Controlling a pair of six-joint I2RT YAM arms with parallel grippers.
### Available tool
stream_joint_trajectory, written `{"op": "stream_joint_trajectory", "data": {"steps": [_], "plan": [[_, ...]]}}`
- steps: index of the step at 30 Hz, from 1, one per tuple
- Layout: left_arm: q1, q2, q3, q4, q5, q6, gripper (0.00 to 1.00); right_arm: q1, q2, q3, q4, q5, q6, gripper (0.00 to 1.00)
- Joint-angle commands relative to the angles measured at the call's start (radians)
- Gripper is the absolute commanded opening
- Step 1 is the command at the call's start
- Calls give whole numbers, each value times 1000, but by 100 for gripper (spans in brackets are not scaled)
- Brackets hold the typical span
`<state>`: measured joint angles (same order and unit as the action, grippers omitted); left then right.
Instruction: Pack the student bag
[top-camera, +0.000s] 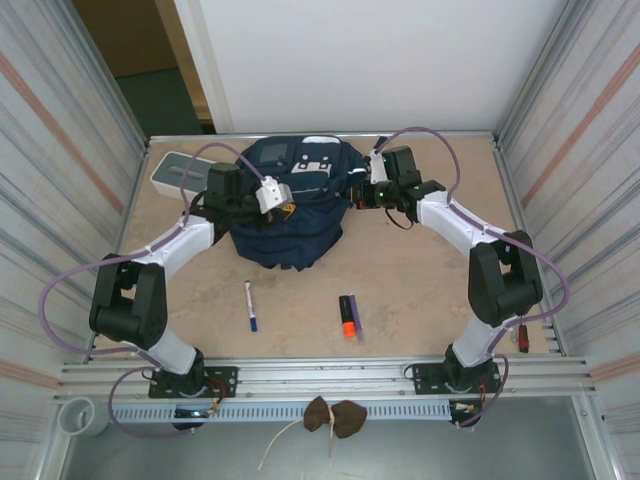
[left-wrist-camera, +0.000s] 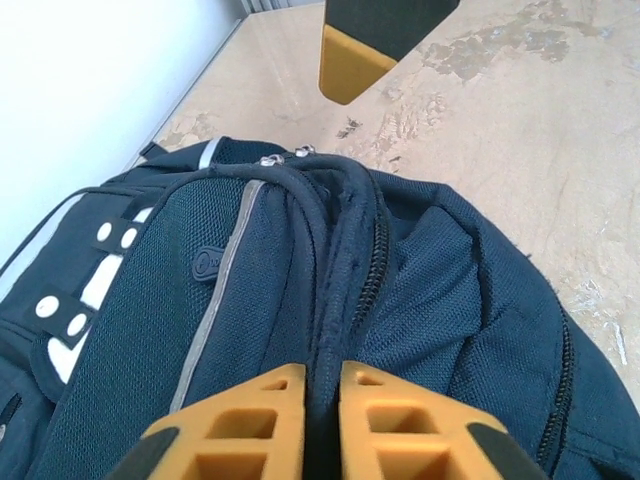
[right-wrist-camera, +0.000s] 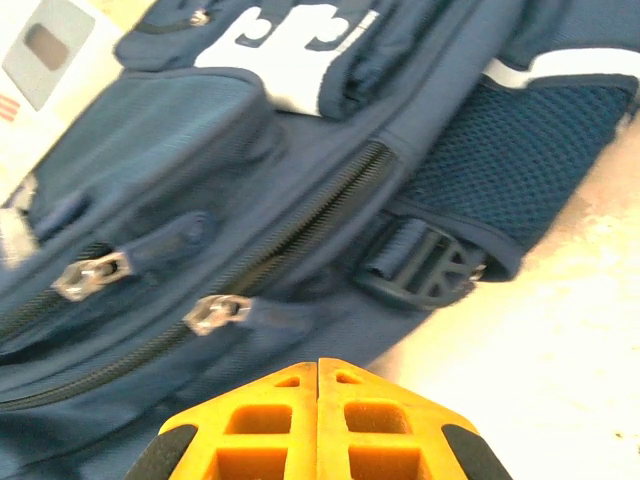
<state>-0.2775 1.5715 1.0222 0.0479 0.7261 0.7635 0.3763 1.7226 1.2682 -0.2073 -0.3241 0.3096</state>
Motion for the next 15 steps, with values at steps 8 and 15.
{"op": "stream_joint_trajectory", "data": {"steps": [8, 15], "plan": [[-145, -41, 79, -147, -391, -106, 67, -37, 28, -9, 48, -73, 31, 2], [-309, 63, 201, -249, -623, -164, 72, -68, -41, -87, 51, -16, 37, 24]]}}
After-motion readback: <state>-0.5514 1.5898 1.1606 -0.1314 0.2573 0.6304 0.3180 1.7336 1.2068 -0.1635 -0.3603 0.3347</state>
